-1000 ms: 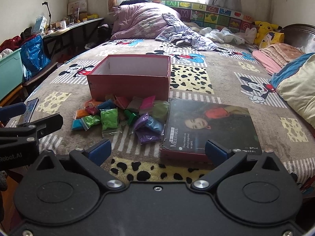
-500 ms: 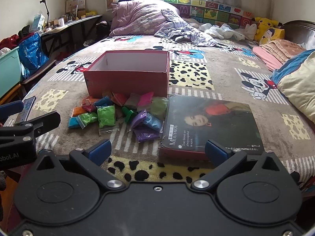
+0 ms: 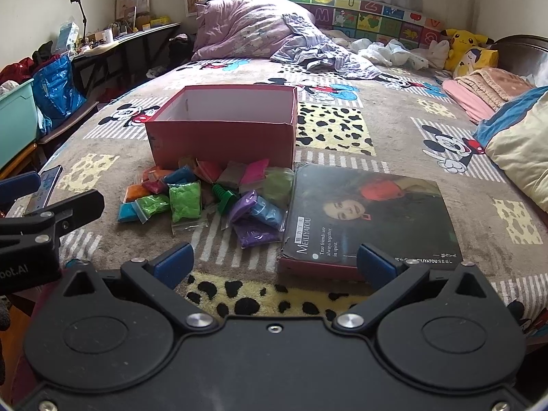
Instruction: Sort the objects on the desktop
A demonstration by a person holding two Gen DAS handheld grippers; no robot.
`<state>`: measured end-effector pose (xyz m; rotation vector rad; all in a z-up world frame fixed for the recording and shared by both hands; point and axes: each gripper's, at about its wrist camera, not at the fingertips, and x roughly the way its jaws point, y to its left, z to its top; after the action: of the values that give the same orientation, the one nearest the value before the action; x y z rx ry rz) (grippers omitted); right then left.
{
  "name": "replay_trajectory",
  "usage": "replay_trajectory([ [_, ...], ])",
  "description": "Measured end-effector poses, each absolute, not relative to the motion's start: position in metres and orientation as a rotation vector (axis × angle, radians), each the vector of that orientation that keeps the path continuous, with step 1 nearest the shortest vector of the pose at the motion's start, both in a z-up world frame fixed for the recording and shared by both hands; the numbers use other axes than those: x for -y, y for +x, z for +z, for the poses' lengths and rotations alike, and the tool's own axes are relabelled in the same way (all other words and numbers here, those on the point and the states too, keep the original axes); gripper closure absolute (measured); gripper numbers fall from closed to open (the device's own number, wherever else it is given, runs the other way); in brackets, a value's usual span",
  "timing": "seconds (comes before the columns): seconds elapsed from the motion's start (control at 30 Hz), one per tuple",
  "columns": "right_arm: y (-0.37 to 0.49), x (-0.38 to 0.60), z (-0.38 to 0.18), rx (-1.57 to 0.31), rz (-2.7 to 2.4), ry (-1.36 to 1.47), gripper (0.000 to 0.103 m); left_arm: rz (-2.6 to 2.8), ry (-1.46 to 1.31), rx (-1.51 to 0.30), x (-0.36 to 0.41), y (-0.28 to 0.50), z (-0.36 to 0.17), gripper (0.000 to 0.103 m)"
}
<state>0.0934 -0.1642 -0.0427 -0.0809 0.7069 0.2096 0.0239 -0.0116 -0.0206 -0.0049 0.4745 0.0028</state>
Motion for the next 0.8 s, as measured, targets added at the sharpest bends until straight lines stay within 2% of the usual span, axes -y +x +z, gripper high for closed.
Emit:
replay_trajectory([
  [0.8,0.0967,0.1653,-0.0527,-0.719,0.217,-0.070,0.001,0.000,-0.020,-0.478,0.0079,0.0301,-0.0265,0.007],
])
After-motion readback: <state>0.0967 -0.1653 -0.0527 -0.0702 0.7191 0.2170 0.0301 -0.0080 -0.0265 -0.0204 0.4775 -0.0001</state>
